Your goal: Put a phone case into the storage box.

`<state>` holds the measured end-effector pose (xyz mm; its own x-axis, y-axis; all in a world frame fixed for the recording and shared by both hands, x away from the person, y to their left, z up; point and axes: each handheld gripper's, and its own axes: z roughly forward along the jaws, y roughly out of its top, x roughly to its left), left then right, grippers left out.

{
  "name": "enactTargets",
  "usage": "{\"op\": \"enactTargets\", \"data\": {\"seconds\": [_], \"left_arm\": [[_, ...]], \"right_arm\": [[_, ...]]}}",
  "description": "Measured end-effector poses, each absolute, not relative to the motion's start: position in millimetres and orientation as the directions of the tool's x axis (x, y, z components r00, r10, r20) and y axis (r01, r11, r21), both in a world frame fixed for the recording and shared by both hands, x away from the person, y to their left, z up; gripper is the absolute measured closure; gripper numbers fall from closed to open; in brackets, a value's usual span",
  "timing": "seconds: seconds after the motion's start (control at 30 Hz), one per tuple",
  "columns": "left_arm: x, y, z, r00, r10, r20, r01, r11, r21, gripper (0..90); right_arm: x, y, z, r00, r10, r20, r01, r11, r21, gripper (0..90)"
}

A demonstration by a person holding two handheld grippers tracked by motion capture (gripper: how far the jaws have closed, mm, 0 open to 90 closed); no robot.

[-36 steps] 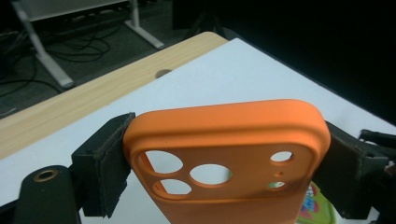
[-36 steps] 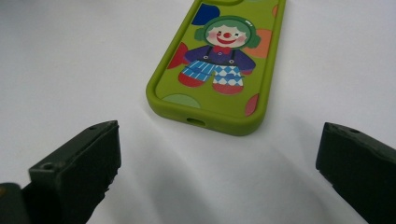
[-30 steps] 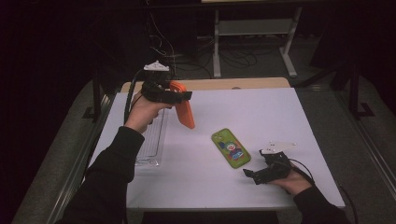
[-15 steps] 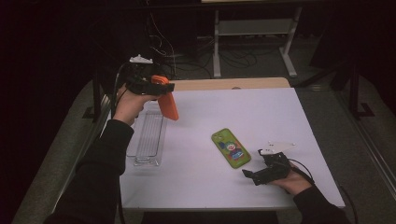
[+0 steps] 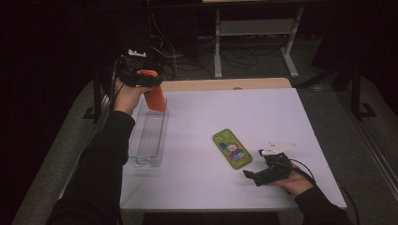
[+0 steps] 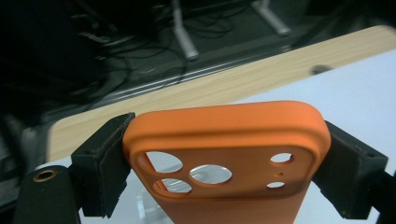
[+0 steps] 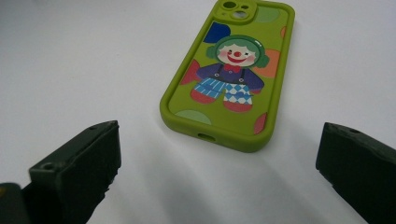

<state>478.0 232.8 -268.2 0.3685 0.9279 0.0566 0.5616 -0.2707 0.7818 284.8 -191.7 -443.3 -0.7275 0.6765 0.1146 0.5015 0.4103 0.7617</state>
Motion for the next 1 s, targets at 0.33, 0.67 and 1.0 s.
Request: {"op": "enactTargets", "data": {"seconds": [0.33,0.67,1.0], "left_arm": [[500,232,-288,0.240,0.965,0.104,0.610,-0.233,0.758,14.0],[514,223,-312,0.187,0.967,0.174,0.647,-0.254,0.719,13.8],[521,215,-330,0.143,0.967,0.211,0.664,-0.252,0.704,13.5]], "right_arm": [[285,-193,-442,-0.739,0.666,0.102,0.482,0.417,0.771,0.0],[284,-193,-441,-0.732,0.670,0.118,0.493,0.402,0.772,0.0],[285,-194,-440,-0.735,0.668,0.114,0.486,0.402,0.776,0.0]]}}
